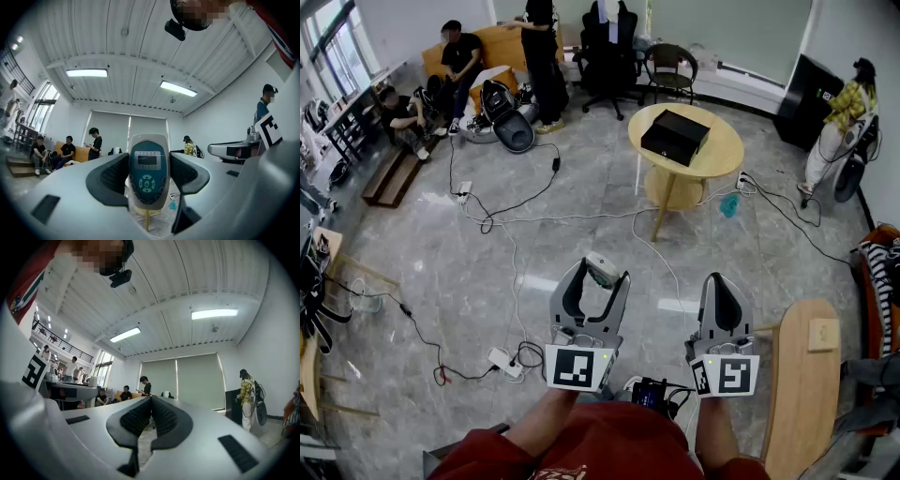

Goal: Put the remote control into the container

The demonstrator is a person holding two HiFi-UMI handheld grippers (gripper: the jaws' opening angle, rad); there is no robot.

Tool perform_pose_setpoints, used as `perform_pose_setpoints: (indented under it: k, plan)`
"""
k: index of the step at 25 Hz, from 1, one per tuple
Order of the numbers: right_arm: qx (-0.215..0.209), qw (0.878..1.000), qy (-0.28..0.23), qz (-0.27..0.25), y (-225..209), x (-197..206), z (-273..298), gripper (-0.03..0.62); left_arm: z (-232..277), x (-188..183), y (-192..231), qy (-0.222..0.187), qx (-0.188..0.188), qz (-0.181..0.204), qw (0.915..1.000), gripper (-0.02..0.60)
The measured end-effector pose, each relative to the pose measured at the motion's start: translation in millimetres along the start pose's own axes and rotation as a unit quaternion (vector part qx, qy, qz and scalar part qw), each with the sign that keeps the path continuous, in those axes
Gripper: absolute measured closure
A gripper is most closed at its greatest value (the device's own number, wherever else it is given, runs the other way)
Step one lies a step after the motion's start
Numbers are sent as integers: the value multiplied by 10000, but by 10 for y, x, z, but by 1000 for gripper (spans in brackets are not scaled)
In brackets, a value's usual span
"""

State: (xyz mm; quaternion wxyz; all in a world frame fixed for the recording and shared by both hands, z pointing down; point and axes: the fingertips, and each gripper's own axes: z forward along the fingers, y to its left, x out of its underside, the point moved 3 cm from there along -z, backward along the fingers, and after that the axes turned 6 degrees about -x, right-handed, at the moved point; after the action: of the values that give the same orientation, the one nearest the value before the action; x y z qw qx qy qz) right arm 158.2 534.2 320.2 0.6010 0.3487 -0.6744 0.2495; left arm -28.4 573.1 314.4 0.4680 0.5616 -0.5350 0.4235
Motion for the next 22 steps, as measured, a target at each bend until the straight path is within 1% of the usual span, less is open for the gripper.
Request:
perform_pose_setpoints:
  k: [7, 13, 18, 22]
  plan:
    - [-52, 10000, -34, 21, -58, -39, -42, 571, -47, 58, -82, 266, 66, 289, 9992, 318]
    - [-133, 9998, -114, 16, -145, -60, -122, 571, -59, 64, -227, 282, -3, 280, 9992, 318]
    - [-114, 9996, -218, 121, -293, -42, -240, 571, -68, 106, -385, 266, -33, 271, 9993, 318]
    - [-122, 9997, -189, 125, -370, -1, -340, 571, -76, 155, -484, 305, -53, 257, 9992, 318]
